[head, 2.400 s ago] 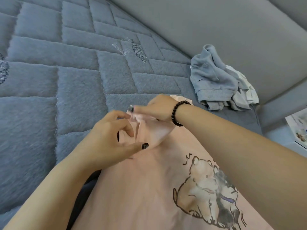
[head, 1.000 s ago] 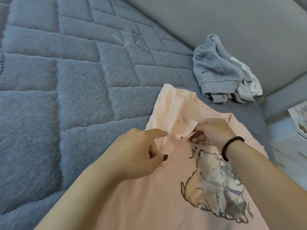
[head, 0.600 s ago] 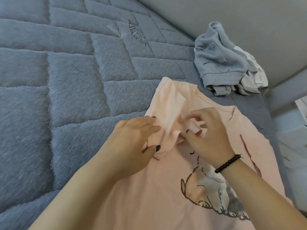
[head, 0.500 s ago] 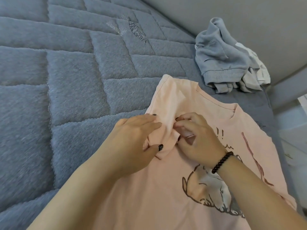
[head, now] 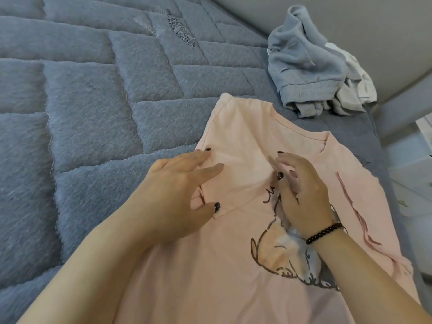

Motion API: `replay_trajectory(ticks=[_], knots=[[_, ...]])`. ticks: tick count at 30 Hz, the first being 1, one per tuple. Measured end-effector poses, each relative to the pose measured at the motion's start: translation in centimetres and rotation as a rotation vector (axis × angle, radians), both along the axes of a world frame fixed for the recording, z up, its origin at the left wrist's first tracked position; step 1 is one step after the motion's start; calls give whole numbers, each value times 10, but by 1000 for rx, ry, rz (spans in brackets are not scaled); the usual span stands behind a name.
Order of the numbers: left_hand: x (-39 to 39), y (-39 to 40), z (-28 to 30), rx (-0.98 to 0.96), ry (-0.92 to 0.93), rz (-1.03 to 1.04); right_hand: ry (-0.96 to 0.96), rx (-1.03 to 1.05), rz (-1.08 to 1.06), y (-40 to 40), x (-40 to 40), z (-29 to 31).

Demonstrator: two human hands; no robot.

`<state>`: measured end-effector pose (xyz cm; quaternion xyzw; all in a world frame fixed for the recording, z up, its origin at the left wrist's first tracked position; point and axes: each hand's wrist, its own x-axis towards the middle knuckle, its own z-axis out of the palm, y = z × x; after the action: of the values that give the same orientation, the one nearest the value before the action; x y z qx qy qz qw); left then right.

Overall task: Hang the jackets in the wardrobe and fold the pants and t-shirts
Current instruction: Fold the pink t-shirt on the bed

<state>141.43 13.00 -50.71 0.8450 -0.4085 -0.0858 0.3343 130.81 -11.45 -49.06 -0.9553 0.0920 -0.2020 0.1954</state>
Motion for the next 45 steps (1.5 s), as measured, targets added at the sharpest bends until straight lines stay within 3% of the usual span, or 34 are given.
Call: replay_trajectory(ticks=[4, 8, 12, 14, 18, 23, 29, 33, 34, 37, 42, 45], knots=[[-1, 0, -1, -27, -6, 3, 108, -51, -59, -1, -5, -18], [-7, -8, 1, -62, -134, 46, 52, -25, -114, -1, -4, -31], [-21, -19, 19, -340, -408, 109, 37, -15, -136, -1, -7, -35], [-18, -35, 39, -395, -450, 96, 30, -20, -146, 1, -8, -38], [22, -112, 68, -100, -126, 111, -36, -38, -156, -2, -7, -41], [83, -206, 28, 423, -287, 6, -57, -46, -139, -1, -7, -42], [93, -208, -5, 268, -329, 141, 20, -9, -133, -1, -5, -40], [93, -209, -4, 169, -272, 193, -224, 490, -101, -18, -6, -9], [94, -209, -2, 133, -251, 214, -333, 504, -116, -33, -4, 6], [95, -212, -1, 45, -208, 303, -517, 237, -318, -106, 6, 36], [89, -213, 2, 92, -204, 296, 52, 212, -444, -198, 10, 9], [88, -213, 2, 19, -170, 278, 114, 193, -490, -203, 4, -17]])
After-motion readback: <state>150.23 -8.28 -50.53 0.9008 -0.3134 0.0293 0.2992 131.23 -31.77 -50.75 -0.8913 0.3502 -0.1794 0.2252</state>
